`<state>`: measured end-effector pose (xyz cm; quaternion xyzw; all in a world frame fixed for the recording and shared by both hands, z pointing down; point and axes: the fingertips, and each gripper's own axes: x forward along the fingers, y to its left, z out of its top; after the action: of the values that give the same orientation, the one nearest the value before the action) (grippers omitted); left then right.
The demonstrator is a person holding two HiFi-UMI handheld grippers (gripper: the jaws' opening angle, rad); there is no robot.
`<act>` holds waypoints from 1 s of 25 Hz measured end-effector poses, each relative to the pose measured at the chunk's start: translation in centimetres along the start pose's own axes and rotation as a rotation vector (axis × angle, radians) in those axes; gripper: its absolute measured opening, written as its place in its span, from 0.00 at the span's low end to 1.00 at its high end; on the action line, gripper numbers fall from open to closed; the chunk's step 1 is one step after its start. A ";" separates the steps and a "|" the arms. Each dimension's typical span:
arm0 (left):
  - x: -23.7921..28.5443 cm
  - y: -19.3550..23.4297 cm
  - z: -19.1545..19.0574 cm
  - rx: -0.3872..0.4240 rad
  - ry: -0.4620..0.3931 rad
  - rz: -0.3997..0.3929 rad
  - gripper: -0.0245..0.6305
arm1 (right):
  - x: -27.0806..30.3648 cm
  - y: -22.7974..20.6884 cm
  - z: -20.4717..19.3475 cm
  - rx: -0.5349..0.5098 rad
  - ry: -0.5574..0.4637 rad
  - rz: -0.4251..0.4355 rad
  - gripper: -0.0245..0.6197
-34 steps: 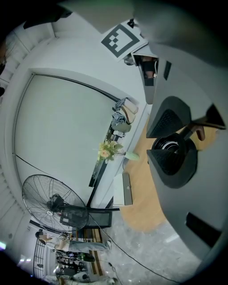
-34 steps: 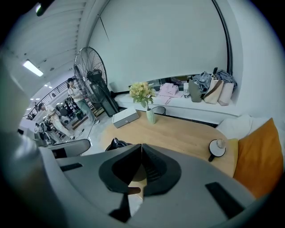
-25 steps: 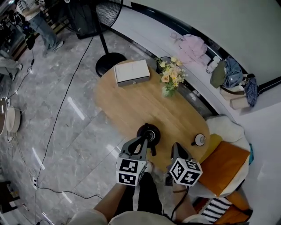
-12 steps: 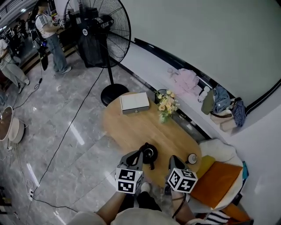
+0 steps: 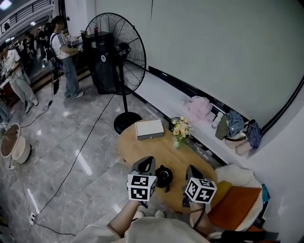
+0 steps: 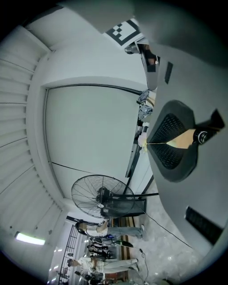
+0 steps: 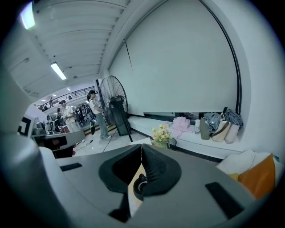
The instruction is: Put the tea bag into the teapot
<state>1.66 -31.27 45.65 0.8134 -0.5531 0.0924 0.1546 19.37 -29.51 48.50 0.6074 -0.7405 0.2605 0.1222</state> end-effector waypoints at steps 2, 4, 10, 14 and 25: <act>0.3 0.4 2.0 0.014 -0.034 0.012 0.07 | -0.2 0.1 2.0 -0.012 -0.042 0.005 0.09; 0.4 0.9 3.6 0.023 -0.059 0.024 0.07 | -0.6 0.3 3.9 -0.020 -0.087 0.006 0.09; -0.6 2.7 6.6 0.024 -0.116 0.062 0.07 | -2.9 -0.6 7.8 -0.056 -0.183 -0.031 0.09; -0.8 3.5 6.8 0.021 -0.118 0.077 0.07 | -3.4 -1.5 7.8 -0.048 -0.186 -0.052 0.09; -0.7 3.4 5.8 0.041 -0.094 0.082 0.07 | -3.5 -1.4 6.8 -0.036 -0.170 -0.047 0.09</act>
<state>-1.87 -33.92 40.48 0.7965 -0.5905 0.0717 0.1079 22.48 -30.42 41.46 0.6424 -0.7381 0.1918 0.0759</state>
